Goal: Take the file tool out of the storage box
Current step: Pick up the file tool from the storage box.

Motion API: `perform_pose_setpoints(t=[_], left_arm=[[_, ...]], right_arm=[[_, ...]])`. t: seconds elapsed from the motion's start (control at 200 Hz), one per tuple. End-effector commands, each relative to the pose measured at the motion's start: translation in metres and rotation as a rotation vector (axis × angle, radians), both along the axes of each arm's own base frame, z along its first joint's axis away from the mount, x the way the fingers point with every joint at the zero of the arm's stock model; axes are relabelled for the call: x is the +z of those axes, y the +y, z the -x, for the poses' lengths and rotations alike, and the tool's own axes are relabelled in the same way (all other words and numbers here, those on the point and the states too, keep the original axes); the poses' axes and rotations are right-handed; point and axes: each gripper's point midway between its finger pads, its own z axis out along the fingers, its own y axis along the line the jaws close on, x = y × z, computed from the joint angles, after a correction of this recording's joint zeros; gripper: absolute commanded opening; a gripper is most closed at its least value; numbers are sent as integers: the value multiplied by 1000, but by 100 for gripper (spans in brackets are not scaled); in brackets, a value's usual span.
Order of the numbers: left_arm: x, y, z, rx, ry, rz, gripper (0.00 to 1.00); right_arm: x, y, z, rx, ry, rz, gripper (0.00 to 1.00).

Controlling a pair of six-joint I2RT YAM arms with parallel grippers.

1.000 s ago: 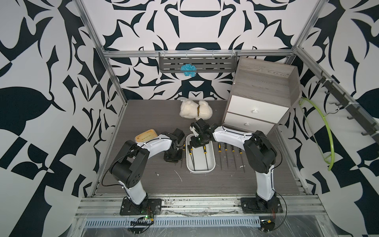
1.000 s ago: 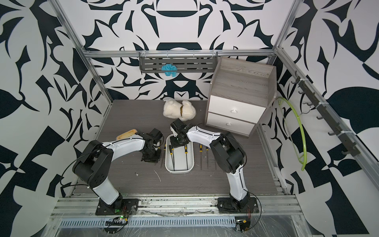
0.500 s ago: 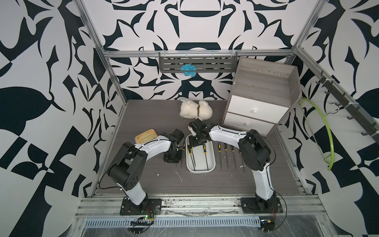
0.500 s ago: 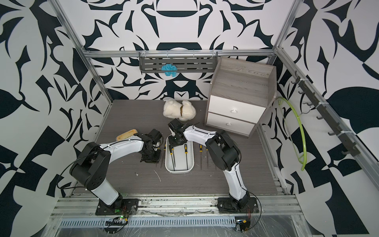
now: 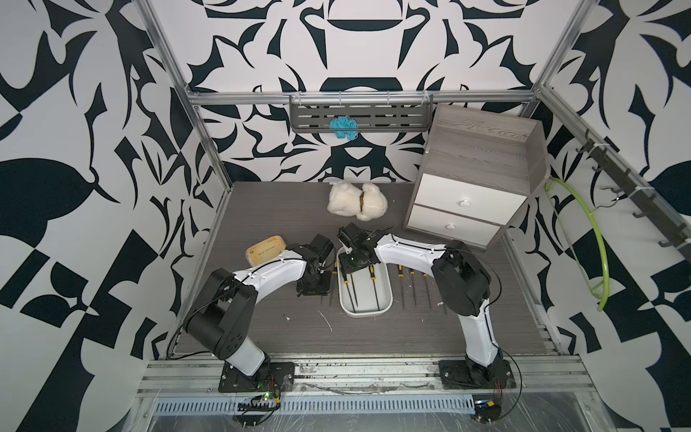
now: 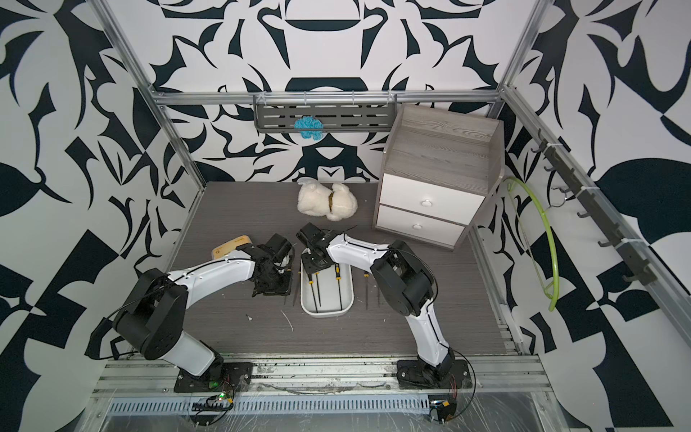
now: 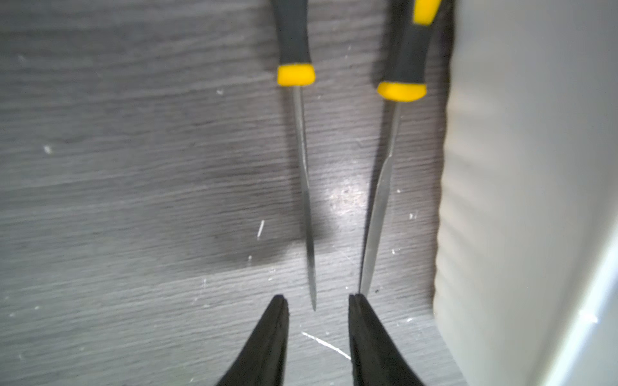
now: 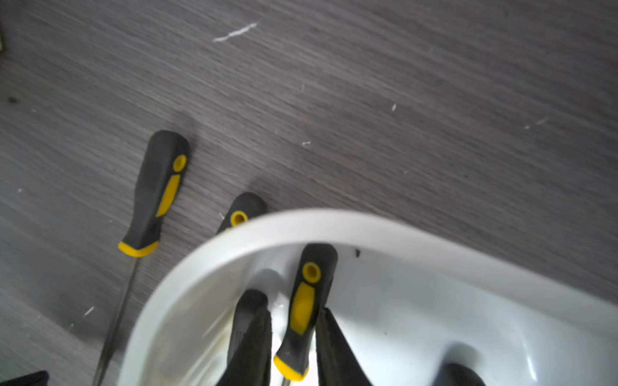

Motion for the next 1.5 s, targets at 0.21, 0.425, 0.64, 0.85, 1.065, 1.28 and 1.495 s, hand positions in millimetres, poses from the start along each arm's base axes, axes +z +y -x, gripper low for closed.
perform_pose_setpoints(t=[0.21,0.425,0.64,0.85,1.065,1.28,1.495], left_arm=[[4,3,2,7,-16,12,35],[23,-1,-1,18,-88,69,42],[32,-2,-3,28,-133,99,45],[46,-11,-6,28,-182,178,45],[101,-34,-11,18,-371,437,46],[153,-62,-2,-60,-531,774,56],[165,-86,4,-96,-531,1016,63]], right_arm=[[1,-7,-7,-22,-7,61,25],[-10,-7,-6,-15,21,90,27],[-15,-29,-8,-57,11,202,27],[-9,-12,-7,-20,37,94,13],[50,9,-8,12,-41,-96,3],[102,4,-14,4,-101,-200,2],[165,-4,-3,4,-161,-496,0]])
